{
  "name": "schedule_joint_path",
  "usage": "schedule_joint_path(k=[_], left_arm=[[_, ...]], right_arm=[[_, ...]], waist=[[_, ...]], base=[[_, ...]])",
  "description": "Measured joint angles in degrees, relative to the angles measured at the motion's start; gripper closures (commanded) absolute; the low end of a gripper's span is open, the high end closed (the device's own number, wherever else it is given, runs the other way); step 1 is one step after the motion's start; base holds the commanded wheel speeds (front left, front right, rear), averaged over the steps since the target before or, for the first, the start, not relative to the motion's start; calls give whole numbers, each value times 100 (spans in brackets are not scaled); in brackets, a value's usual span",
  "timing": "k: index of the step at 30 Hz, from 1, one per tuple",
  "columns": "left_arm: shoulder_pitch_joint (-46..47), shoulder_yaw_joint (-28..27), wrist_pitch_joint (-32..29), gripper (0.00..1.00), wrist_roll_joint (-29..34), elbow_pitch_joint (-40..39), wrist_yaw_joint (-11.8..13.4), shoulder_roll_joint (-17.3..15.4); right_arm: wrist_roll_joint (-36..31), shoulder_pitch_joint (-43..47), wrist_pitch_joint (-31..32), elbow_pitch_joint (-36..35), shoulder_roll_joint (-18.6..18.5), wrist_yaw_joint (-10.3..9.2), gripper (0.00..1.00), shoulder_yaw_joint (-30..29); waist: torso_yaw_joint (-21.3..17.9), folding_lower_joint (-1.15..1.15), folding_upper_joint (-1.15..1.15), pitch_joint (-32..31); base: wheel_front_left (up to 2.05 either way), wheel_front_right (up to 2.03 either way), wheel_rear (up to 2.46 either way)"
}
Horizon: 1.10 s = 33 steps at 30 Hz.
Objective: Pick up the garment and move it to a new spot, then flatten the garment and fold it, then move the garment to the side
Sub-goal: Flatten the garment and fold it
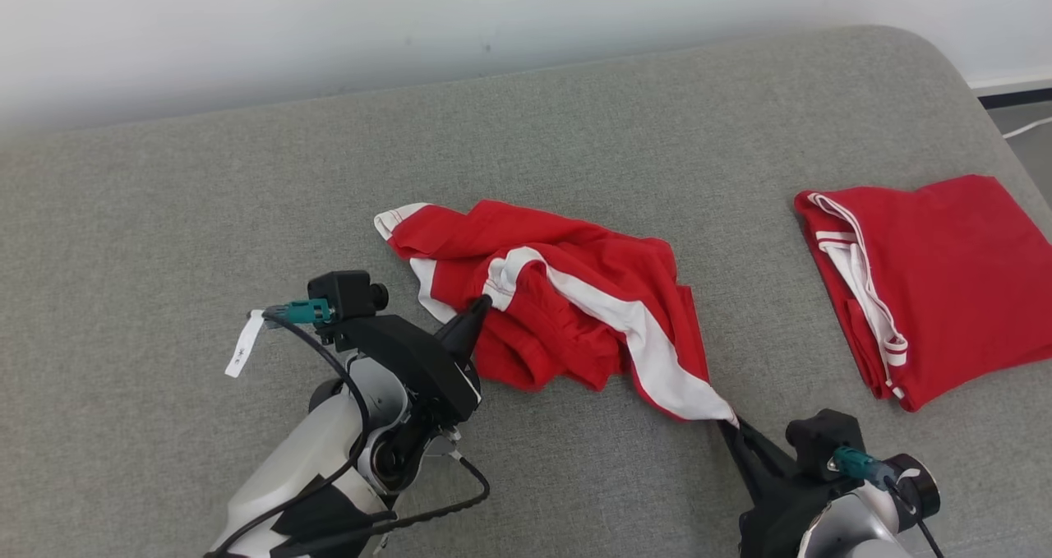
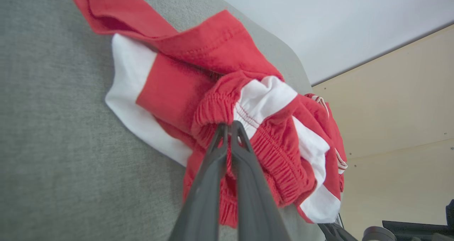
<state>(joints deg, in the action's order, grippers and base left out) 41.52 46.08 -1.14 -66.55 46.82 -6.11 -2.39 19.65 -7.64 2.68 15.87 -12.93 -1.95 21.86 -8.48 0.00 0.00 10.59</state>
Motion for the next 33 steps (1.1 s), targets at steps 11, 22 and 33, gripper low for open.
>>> schedule_joint_path(k=[11, 22, 33], left_arm=[[43, -282, 444, 100, -238, -686, -68, -2], [-327, -609, 838, 100, -604, -2842, -97, -547], [-1256, -1060, 862, 100, -1473, -6904, -98, -1421]], right_arm=[[454, -2, -579, -659, 30, 47, 100, -493], [780, 18, -1096, -2013, -309, 316, 100, -1042], [1600, 231, -1484, -4602, -720, 582, 100, -2142]], waist=[[165, 0, 0, -149], [314, 0, 0, -398], [421, -1, 0, -616]], base=[[0, 0, 0], [0, 0, 0], [0, 0, 0]])
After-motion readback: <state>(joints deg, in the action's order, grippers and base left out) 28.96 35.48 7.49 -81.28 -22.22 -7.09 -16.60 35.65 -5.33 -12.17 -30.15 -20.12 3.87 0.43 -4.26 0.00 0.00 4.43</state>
